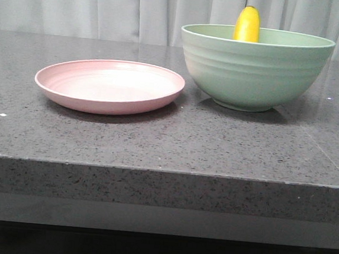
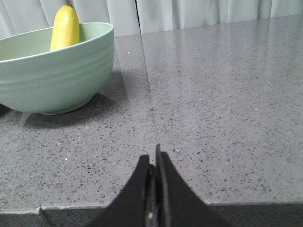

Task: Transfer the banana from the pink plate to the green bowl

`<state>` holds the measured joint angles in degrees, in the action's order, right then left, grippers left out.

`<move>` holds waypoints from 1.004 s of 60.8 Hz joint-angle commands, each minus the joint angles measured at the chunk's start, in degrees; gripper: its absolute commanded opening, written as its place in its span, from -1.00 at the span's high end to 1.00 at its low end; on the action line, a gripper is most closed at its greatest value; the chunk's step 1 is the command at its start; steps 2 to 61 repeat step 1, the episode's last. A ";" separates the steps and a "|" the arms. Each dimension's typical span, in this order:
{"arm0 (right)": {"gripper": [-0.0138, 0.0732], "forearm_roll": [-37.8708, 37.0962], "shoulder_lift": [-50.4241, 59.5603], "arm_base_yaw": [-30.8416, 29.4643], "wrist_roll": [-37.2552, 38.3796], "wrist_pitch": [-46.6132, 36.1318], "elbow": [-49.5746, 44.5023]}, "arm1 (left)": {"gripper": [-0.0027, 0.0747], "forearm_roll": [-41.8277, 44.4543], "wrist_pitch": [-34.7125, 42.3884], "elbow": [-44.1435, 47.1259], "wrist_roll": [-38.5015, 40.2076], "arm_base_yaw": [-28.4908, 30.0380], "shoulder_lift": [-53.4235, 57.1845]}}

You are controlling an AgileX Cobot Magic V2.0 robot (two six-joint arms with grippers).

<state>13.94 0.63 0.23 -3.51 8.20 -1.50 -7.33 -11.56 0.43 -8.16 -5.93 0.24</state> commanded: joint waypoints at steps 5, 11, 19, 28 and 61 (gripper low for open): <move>0.84 -0.39 1.31 -0.34 0.05 -4.16 -0.09 | 0.98 -0.24 5.00 0.14 0.45 0.07 1.07; 0.84 -0.39 1.31 -0.34 0.05 -4.16 -0.09 | 0.98 -0.24 5.00 0.14 0.45 0.07 1.07; 0.84 -0.39 1.31 -0.34 0.05 -4.16 -0.09 | 0.98 -0.24 5.00 0.14 0.45 0.07 1.07; 0.84 -0.39 1.31 -0.34 0.05 -4.16 -0.09 | 0.98 -0.24 5.00 0.14 0.45 0.07 1.07; 0.84 -0.39 1.31 -0.34 0.05 -4.16 -0.09 | 0.98 -0.24 5.00 0.14 0.45 0.07 1.07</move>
